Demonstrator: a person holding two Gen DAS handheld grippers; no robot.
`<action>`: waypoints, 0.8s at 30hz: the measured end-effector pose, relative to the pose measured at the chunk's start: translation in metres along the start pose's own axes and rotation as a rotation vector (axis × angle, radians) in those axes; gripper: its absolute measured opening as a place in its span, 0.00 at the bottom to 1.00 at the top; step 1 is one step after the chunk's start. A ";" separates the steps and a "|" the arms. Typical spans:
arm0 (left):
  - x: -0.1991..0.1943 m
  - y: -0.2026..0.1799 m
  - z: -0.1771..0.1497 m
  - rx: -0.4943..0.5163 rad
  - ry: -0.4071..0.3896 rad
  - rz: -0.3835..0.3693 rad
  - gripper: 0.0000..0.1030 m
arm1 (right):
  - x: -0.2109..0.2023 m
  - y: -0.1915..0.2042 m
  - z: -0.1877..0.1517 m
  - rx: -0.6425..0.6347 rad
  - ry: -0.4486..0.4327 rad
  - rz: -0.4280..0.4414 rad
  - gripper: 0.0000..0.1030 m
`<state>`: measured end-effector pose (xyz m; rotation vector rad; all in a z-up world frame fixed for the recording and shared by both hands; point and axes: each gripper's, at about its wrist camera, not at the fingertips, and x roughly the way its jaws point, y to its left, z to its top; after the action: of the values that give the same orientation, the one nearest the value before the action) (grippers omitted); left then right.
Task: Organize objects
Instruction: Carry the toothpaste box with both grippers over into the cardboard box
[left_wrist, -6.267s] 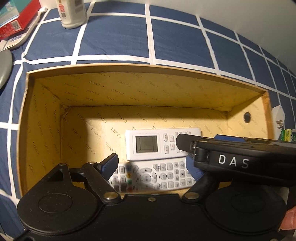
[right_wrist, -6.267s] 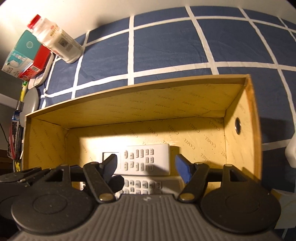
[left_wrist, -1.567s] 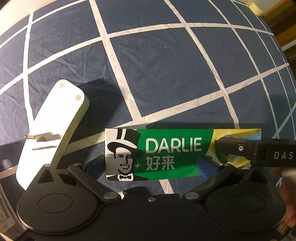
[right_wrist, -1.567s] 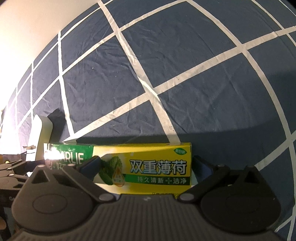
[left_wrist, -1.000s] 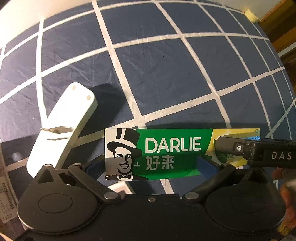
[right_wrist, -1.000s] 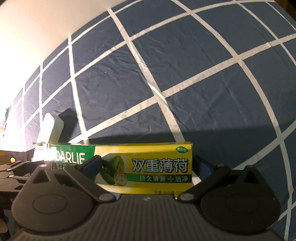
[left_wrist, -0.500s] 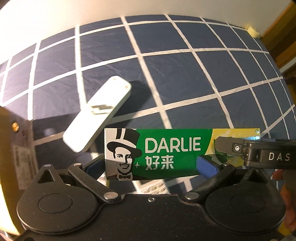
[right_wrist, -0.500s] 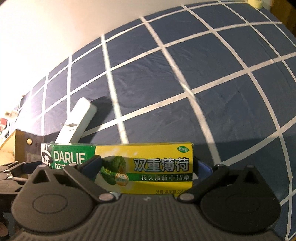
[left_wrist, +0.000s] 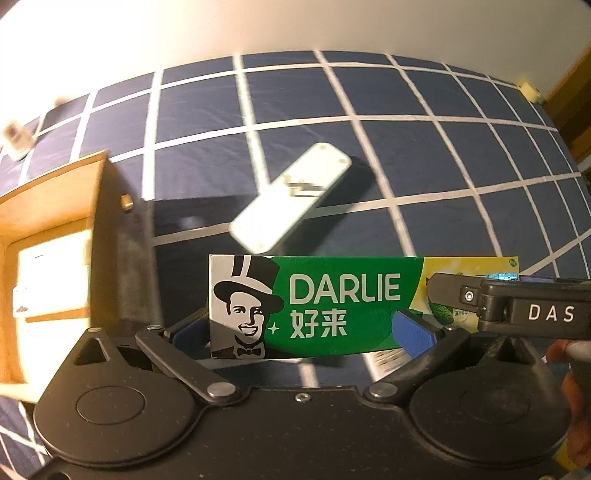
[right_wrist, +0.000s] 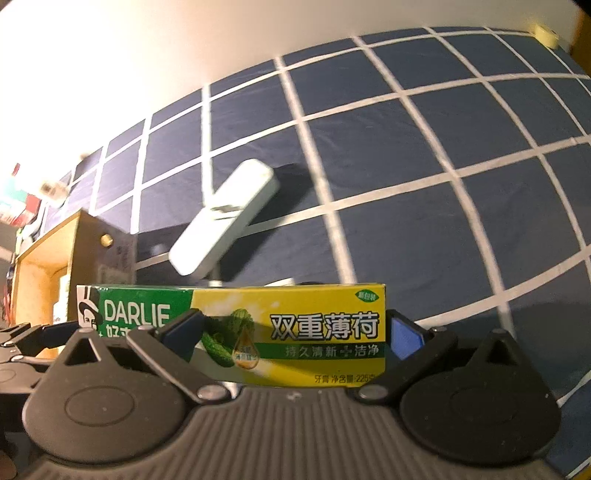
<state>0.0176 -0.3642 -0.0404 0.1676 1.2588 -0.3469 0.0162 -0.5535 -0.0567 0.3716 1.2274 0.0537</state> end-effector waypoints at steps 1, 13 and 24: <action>-0.004 0.008 -0.003 -0.007 -0.006 0.004 1.00 | 0.000 0.008 -0.002 -0.007 -0.002 0.003 0.99; -0.054 0.128 -0.037 -0.061 -0.070 0.023 1.00 | 0.001 0.139 -0.032 -0.061 -0.046 0.010 0.99; -0.083 0.238 -0.063 -0.104 -0.099 0.066 1.00 | 0.019 0.262 -0.064 -0.116 -0.059 0.025 0.98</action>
<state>0.0209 -0.1085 0.0039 0.1014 1.1678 -0.2294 0.0052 -0.2874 -0.0120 0.2852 1.1556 0.1338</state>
